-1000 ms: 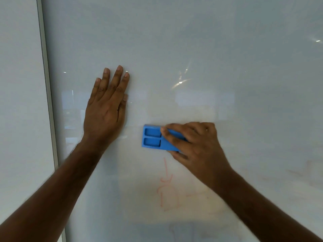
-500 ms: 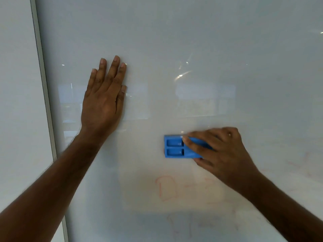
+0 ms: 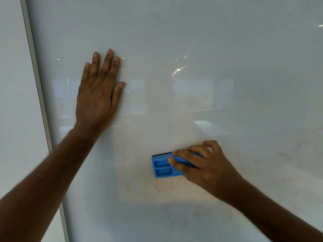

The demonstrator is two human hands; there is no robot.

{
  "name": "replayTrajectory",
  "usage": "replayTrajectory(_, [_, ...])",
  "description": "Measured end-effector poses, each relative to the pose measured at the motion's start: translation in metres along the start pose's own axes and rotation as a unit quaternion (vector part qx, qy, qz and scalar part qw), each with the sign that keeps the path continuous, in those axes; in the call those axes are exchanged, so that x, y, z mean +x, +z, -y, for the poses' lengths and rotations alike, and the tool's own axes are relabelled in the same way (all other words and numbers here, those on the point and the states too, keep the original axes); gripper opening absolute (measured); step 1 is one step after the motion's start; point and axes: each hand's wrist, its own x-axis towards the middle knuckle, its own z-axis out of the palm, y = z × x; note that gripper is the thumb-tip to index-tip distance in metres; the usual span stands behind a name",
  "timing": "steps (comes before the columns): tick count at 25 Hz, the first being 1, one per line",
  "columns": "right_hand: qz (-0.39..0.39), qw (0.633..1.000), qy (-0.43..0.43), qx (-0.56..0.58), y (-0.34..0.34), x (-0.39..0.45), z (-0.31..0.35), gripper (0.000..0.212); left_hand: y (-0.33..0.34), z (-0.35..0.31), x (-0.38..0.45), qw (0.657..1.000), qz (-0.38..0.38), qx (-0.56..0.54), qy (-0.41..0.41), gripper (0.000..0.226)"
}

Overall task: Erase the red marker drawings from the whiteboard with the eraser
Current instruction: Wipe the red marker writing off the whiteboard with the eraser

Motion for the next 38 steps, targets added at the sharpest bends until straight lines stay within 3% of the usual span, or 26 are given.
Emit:
replayTrajectory(5, [-0.016,0.996,0.064,-0.058,-0.015,0.023,-0.05,0.049,0.0,-0.001,-0.004,1.0,0.012,0.02,0.012,0.064])
replayTrajectory(8, [-0.043,0.992,0.109,-0.039,-0.006,0.051,-0.042,0.052,0.002,-0.003,-0.008,1.0,0.01,0.021,0.004,0.064])
replayTrajectory(15, [0.001,1.0,0.001,0.003,0.001,-0.01,-0.001,0.04,0.004,-0.005,-0.022,1.0,0.017,0.015,-0.007,0.066])
replayTrajectory(19, [0.022,0.999,0.042,-0.011,-0.021,-0.037,-0.051,0.048,0.008,-0.012,-0.044,0.999,0.022,0.02,-0.023,0.068])
replayTrajectory(24, [-0.04,0.991,0.127,-0.008,-0.022,0.012,-0.087,0.049,0.016,-0.04,-0.067,0.998,0.043,0.016,-0.033,0.078])
replayTrajectory(29, [-0.011,0.998,0.055,-0.01,-0.008,-0.021,-0.04,0.051,0.023,-0.057,-0.083,0.998,0.063,0.024,0.002,0.08])
replayTrajectory(32, [0.009,1.0,0.024,-0.005,-0.017,-0.065,-0.049,0.049,0.022,-0.057,-0.082,0.997,0.066,0.031,0.021,0.08])
replayTrajectory(35, [0.017,0.998,0.056,-0.021,-0.032,-0.079,-0.086,0.042,0.021,-0.06,-0.08,0.996,0.067,0.042,0.031,0.081])
replayTrajectory(38, [-0.028,0.993,0.112,-0.034,-0.035,-0.051,-0.12,0.044,0.025,-0.07,-0.067,0.997,0.058,0.041,0.023,0.082])
